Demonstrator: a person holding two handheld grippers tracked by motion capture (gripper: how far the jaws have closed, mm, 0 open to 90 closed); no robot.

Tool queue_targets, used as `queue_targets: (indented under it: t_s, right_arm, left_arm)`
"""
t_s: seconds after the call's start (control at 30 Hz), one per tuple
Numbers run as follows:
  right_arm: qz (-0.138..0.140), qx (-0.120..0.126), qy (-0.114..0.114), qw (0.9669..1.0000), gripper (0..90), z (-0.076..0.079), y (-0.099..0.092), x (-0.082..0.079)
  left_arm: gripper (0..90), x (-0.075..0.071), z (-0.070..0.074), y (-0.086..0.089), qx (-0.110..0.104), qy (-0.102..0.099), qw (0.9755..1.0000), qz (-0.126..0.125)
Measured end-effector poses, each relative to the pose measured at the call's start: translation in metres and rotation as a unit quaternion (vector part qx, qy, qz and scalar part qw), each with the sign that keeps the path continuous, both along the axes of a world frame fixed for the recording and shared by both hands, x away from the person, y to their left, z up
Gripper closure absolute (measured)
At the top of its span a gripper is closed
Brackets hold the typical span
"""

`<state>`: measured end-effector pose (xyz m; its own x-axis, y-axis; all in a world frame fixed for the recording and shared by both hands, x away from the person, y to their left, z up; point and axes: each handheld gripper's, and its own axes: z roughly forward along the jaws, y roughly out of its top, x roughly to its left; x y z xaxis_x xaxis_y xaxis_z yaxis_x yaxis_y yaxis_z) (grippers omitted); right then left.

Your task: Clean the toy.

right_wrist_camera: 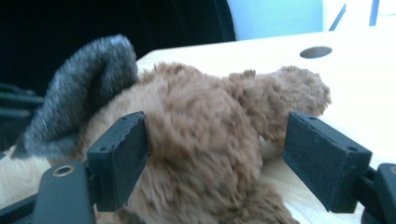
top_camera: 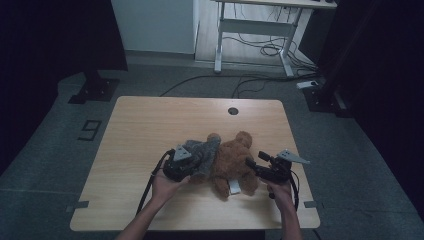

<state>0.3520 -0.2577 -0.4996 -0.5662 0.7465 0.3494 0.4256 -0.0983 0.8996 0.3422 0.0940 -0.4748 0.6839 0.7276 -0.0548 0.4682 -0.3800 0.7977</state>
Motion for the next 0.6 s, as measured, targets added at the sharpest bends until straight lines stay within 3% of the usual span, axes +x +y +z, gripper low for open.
queue_targets:
  t_s: [0.1, 0.2, 0.6]
  right_arm:
    - [0.0, 0.007, -0.02, 0.9998, 21.2, 0.012, 0.0, -0.005]
    - [0.004, 0.002, -0.021, 0.9998, 21.0, 0.013, 0.003, -0.005]
    - [0.031, -0.04, 0.026, 0.9984, 14.4, -0.007, 0.026, 0.008]
  left_arm:
    - [78.3, -0.008, -0.003, 0.001, -0.006, -0.002, 1.0, -0.006]
    - [78.3, -0.012, -0.005, 0.002, -0.011, -0.001, 0.9999, -0.01]
    - [78.1, -0.022, -0.008, 0.004, -0.024, 0.006, 0.9995, -0.02]
